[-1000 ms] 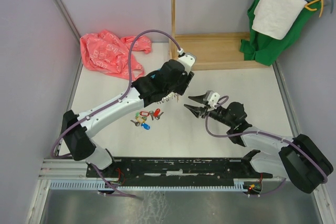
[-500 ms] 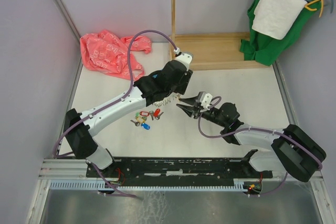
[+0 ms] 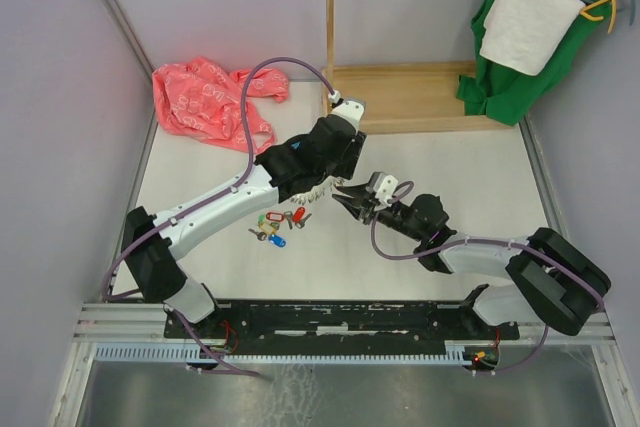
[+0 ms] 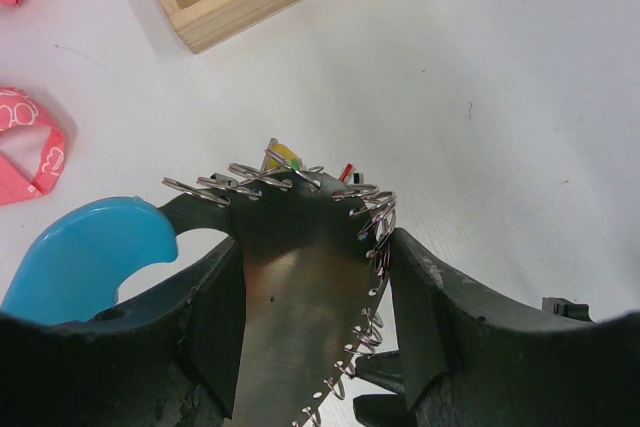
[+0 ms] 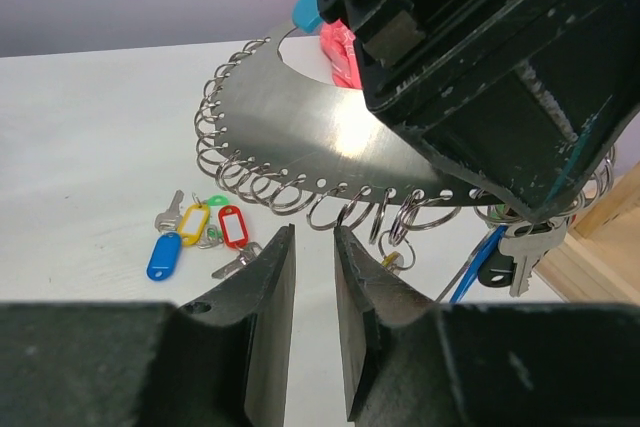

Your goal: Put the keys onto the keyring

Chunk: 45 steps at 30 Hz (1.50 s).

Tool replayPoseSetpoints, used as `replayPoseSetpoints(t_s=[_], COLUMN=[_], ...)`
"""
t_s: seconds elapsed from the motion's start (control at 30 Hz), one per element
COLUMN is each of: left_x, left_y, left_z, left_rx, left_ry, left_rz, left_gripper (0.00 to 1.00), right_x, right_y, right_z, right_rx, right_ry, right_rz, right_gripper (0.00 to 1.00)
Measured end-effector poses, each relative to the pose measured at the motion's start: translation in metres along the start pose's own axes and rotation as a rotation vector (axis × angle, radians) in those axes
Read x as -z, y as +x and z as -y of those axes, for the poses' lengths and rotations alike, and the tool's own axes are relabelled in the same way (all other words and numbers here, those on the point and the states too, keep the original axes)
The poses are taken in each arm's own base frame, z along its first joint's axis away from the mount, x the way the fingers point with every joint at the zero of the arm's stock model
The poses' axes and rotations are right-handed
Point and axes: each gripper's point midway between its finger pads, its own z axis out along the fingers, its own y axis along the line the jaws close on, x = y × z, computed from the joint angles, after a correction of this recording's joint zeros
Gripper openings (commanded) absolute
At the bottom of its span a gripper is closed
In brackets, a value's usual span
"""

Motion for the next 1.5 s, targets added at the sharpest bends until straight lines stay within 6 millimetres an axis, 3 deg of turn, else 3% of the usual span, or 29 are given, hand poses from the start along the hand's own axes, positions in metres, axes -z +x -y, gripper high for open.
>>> replayPoseSetpoints(t_s=[0.37,0.9,1.17,1.5], left_x=[0.000,0.000,0.000,0.000], left_y=[0.000,0.001,0.001,0.000], left_z=[0.000,-0.002,-0.003,-0.003], left_rx=[0.015,0.019,0.020,0.028], left_ry=[-0.003,-0.014,-0.020,-0.021], left_rz=[0.000,-0.002,0.000,0.000], left_gripper=[0.18,0.18,0.18,0.18], right_x=[-0.004,-0.003,-0.001,-0.001], right_y=[0.006,-0.011,-0.003,0.002], right_z=[-0.002,0.015,0.015,0.012], right_rx=[-0.006,0.010,0.005,0.000], right_ry=[0.010,0.104,0.108,0.096], right_rz=[-0.008,0.036,0.005,-0.015], right_gripper=[0.33,0.33,0.25,0.27])
